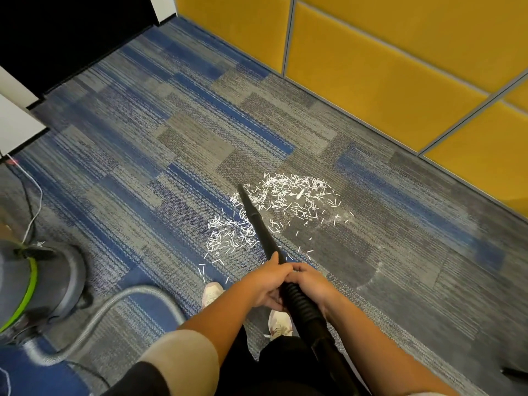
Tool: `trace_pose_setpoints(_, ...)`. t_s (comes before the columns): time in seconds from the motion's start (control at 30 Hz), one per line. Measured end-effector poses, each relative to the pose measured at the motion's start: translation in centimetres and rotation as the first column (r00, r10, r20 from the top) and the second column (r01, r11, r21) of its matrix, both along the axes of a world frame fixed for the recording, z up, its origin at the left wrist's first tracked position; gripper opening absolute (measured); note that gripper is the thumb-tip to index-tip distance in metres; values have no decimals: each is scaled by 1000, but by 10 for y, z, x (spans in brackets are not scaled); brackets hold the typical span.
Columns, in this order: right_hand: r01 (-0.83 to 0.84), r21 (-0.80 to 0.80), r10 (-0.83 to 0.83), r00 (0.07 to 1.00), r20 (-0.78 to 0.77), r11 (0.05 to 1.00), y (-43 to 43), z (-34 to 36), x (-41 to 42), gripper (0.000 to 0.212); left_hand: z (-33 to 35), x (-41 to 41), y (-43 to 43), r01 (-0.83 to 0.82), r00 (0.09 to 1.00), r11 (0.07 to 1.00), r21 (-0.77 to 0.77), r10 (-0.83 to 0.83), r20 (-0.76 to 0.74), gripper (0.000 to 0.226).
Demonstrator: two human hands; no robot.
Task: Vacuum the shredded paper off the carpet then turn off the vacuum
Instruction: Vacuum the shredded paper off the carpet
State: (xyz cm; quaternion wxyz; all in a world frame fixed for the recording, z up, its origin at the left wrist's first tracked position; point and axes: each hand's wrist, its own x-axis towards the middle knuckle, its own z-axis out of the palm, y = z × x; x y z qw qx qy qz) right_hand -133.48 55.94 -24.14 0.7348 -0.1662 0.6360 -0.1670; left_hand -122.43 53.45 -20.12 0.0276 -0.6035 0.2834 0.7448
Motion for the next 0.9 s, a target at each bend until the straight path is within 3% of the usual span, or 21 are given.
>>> trace_pose_setpoints(0.2, -52, 3, 52, 998, 21, 999, 3, 4, 7, 28, 1, 8, 8, -45, 999, 999, -6, 46, 12, 68)
trace_pose_setpoints(0.53, 21, -3, -21, 1000, -6, 1000, 12, 0, -19, 35, -1, -18, 10, -23, 999, 1000, 18, 23, -37, 71)
trace_pose_setpoints(0.9, -75, -19, 75, 997, 1, 997, 7, 0, 0, 34, -2, 2, 13, -52, 999, 999, 6, 52, 6, 71)
